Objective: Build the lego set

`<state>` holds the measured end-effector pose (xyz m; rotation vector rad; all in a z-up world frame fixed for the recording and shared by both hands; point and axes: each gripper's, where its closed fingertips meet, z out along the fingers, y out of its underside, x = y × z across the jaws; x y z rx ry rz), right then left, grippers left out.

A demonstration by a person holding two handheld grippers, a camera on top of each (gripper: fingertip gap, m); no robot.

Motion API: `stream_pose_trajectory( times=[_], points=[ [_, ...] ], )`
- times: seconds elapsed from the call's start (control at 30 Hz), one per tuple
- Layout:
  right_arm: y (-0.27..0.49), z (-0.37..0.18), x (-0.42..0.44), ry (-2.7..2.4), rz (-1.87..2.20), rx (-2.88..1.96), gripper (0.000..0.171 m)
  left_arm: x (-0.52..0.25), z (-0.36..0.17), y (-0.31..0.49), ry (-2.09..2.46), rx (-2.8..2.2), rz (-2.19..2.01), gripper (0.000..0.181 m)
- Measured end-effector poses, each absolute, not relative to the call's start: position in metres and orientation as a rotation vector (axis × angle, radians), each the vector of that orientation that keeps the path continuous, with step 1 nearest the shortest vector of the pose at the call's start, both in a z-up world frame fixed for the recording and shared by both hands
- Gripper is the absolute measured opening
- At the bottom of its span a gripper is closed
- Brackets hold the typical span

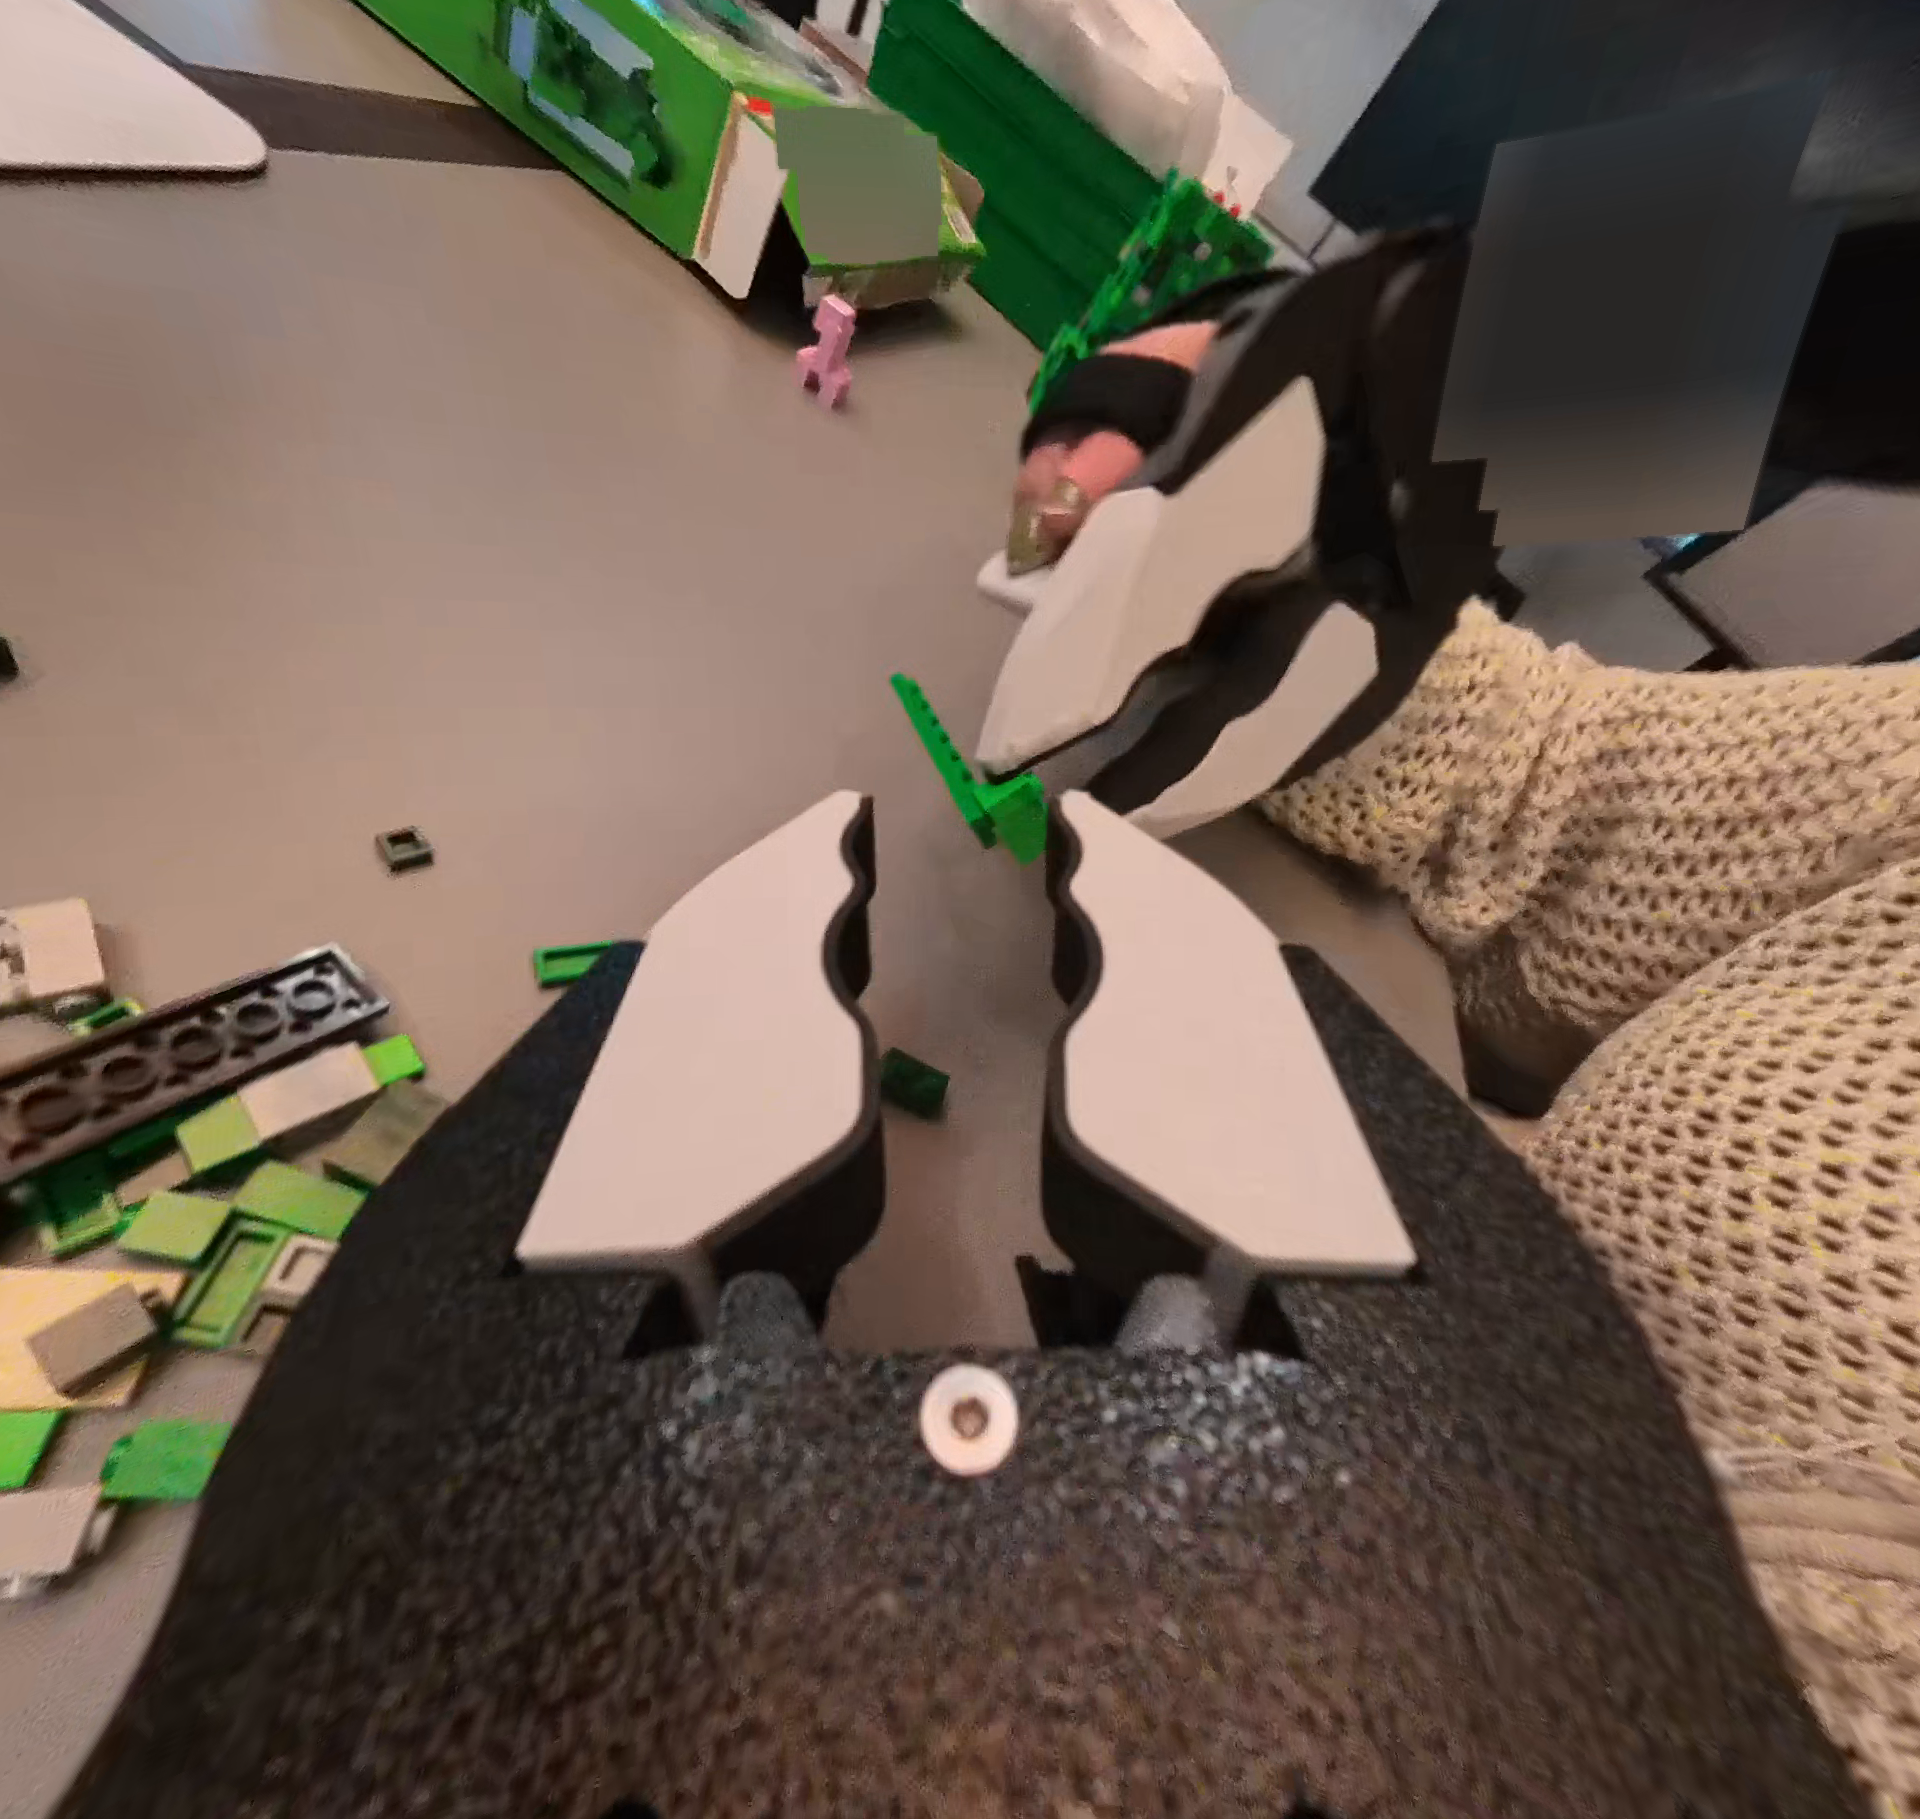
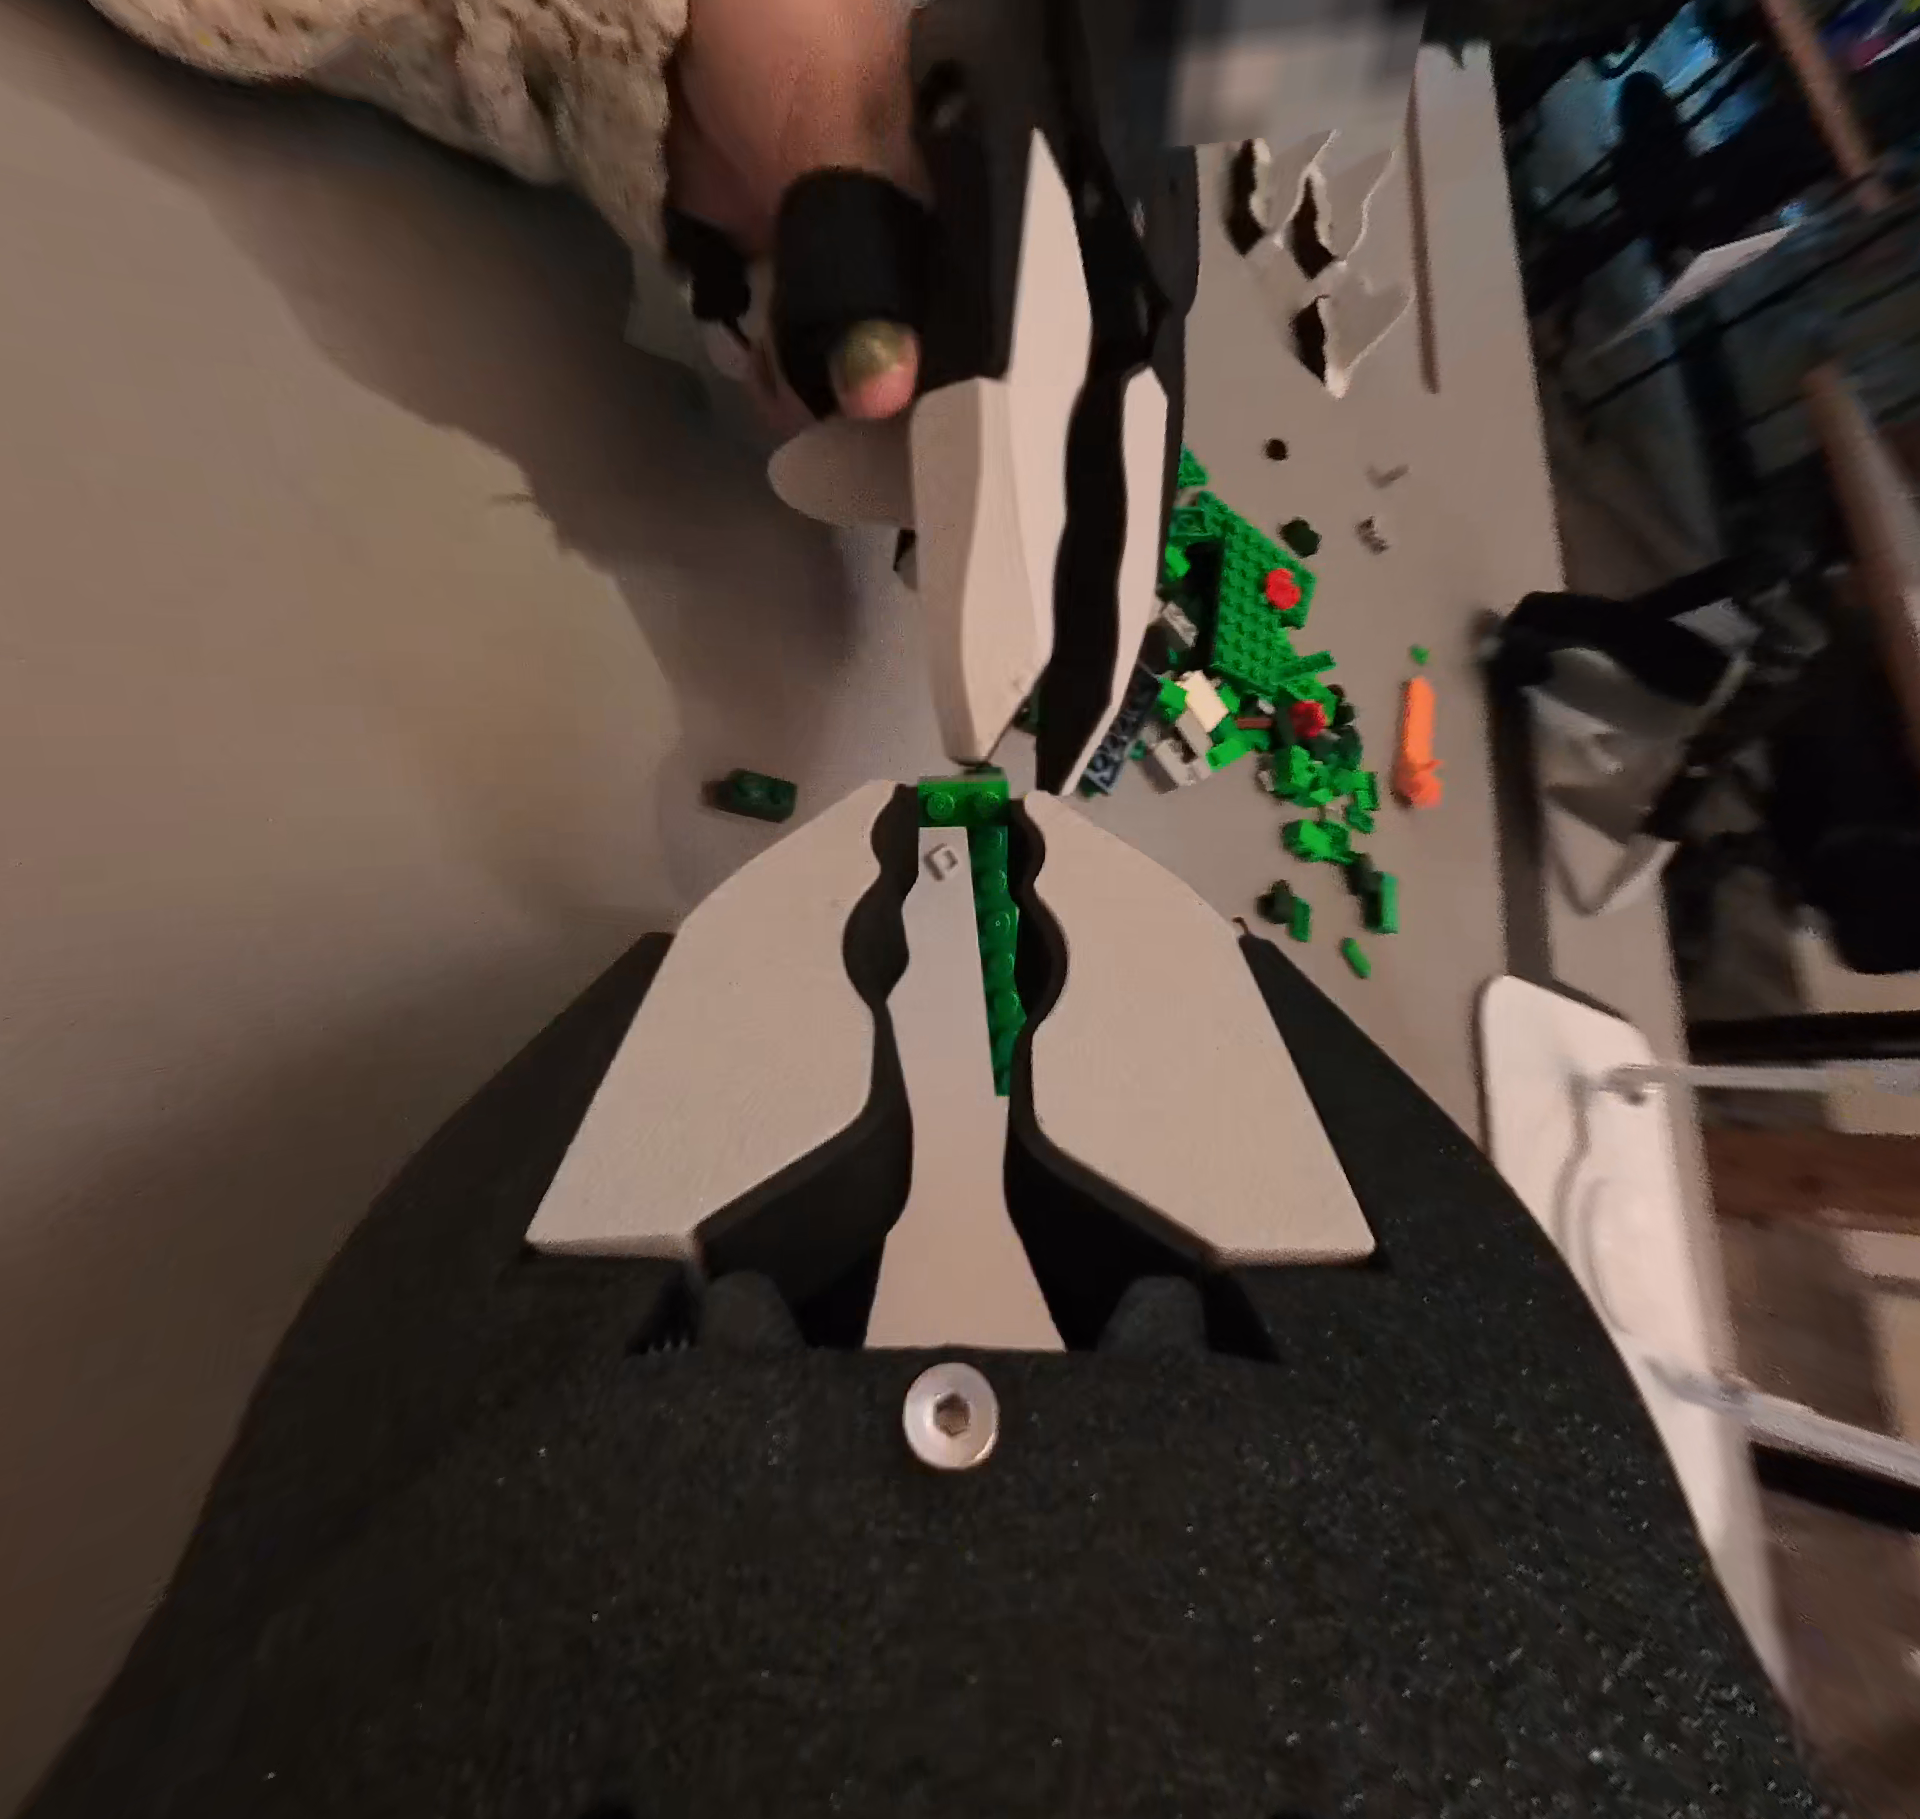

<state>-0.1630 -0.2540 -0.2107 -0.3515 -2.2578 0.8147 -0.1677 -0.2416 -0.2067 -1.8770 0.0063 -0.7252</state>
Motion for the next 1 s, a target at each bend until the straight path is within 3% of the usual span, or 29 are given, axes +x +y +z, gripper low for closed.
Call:
stream_pose_trajectory(
  times=[0.5, 0.63, 0.8, 0.87, 1.0],
  points=[
    [-0.261, -0.208, -0.171, -2.114, 0.459, -0.120, 0.019, -0.163, -0.208, -0.249, 0.090, -1.892, -0.682, 0.013],
    [-0.247, -0.205, -0.166, -2.162, 0.534, -0.179, 0.038, -0.167, -0.211, -0.251, 0.243, -1.931, -0.463, 0.013],
    [-0.225, -0.197, -0.161, -2.233, 0.739, -0.424, 0.036, -0.182, -0.205, -0.259, 0.392, -1.910, -0.237, 0.014],
    [-0.226, -0.215, -0.151, -2.399, 0.867, -0.573, 0.027, -0.201, -0.199, -0.260, 0.313, -1.889, -0.189, 0.014],
    [-0.255, -0.250, -0.149, -2.542, 1.059, -0.714, 0.031, -0.224, -0.190, -0.264, 0.187, -1.822, -0.212, 0.014]
  ],
)
